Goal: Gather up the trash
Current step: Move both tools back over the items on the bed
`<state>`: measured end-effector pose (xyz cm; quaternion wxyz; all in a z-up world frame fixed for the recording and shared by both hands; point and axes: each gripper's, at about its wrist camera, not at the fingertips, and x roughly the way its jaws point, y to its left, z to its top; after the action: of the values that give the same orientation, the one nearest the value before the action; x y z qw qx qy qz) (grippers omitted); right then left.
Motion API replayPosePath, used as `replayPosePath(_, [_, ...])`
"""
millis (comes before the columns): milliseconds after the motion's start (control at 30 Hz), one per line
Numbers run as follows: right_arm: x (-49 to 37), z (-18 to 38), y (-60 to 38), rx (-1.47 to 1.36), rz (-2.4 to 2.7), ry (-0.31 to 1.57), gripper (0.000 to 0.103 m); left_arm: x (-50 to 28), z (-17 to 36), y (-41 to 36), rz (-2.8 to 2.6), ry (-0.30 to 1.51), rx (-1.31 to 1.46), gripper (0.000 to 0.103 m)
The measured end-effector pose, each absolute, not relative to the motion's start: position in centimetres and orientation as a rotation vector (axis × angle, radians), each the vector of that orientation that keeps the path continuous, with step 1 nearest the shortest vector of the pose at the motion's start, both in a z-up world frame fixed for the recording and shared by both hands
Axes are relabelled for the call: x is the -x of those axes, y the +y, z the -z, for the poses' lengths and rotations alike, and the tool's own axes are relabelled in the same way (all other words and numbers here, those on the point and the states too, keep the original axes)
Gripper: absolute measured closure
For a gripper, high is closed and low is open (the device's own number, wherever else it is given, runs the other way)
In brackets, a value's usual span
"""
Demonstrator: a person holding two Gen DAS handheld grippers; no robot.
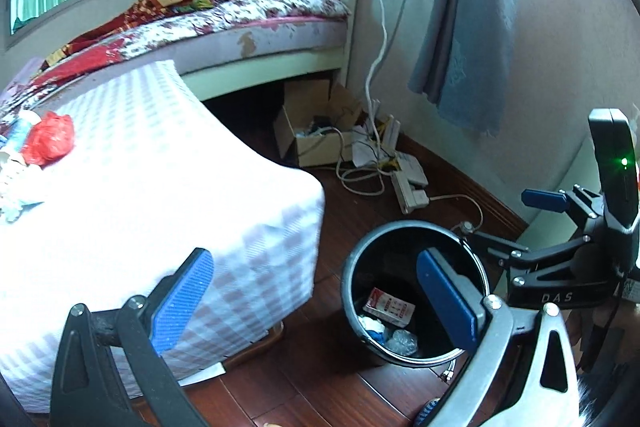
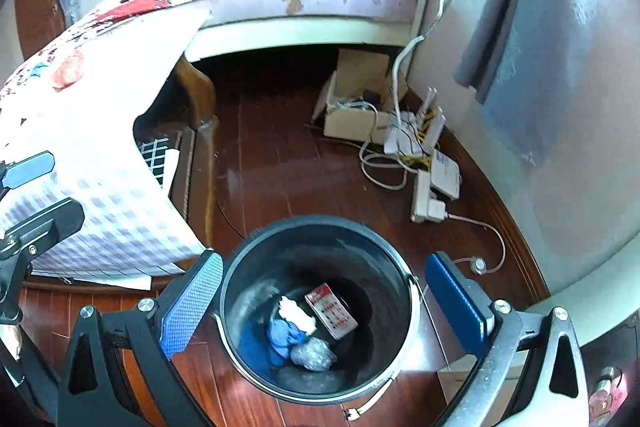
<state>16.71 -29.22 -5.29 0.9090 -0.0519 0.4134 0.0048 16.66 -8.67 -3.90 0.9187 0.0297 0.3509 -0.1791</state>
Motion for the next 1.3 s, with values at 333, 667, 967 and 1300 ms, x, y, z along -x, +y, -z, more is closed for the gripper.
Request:
replayPosePath(333, [-17.1, 3.6, -25.6, 0.126, -0.068, 0.805, 0.001, -16.3, 2.6, -5.6, 0.314, 0.694, -0.046, 0.001])
replayPosePath(667, [-17.6, 2.1, -22.4, 0.14, -0.135, 0.759, 0.001, -15.5, 1.8, -2.8, 0.253, 0.677, -0.018, 0.001])
replayPosePath(967, [-18.5, 0.8, -17.7, 0.159, -0.229, 0.715, 0.001, -15.0, 0.9, 1.8, 0.16, 0.65, 0.017, 0.001])
replayPosePath(1300, [-19.8, 0.1, -10.1, 0.191, -0.376, 0.686, 0.001, -14.5, 0.7, 9.8, -0.007, 0.634, 0.076, 0.001])
